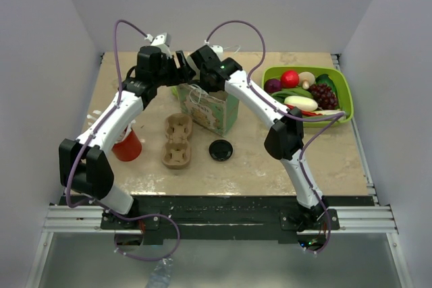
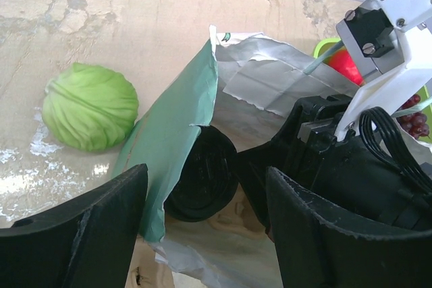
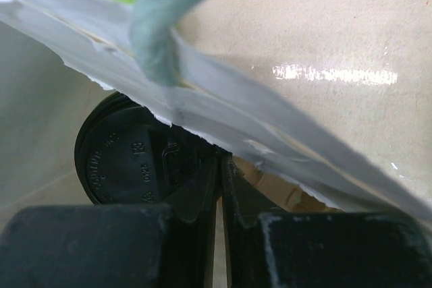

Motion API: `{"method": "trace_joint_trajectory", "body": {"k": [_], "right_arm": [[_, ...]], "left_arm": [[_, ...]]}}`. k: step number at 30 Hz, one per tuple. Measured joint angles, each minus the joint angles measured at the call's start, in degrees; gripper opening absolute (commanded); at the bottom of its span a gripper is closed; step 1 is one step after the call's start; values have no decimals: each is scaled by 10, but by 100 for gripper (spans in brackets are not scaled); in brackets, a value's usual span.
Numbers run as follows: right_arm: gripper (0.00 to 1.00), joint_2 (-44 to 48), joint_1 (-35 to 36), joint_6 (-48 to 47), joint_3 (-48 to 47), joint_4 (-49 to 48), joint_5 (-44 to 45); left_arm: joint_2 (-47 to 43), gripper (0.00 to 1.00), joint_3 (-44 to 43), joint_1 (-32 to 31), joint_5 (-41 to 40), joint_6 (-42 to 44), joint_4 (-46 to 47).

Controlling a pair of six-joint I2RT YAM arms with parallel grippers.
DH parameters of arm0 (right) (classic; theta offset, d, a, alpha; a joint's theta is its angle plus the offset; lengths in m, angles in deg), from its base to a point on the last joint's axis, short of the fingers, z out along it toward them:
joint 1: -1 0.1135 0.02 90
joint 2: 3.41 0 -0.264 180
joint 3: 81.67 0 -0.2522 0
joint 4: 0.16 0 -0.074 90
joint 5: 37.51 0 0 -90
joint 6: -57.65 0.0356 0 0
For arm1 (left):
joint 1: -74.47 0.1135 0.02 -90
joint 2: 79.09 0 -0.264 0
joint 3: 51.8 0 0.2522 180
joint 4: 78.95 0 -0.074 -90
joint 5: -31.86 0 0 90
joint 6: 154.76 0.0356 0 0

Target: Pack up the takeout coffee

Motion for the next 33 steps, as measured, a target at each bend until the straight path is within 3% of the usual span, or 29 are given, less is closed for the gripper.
{"method": "trace_joint_trajectory", "body": {"k": [11,33], "right_arm": [[32,0,0,4,0,-4,-7],[44,60,0,7,35,-30,-7]], "left_arm": [[1,73,0,0,2,1,0],[11,73,-1,1,6,1,-7]]}}
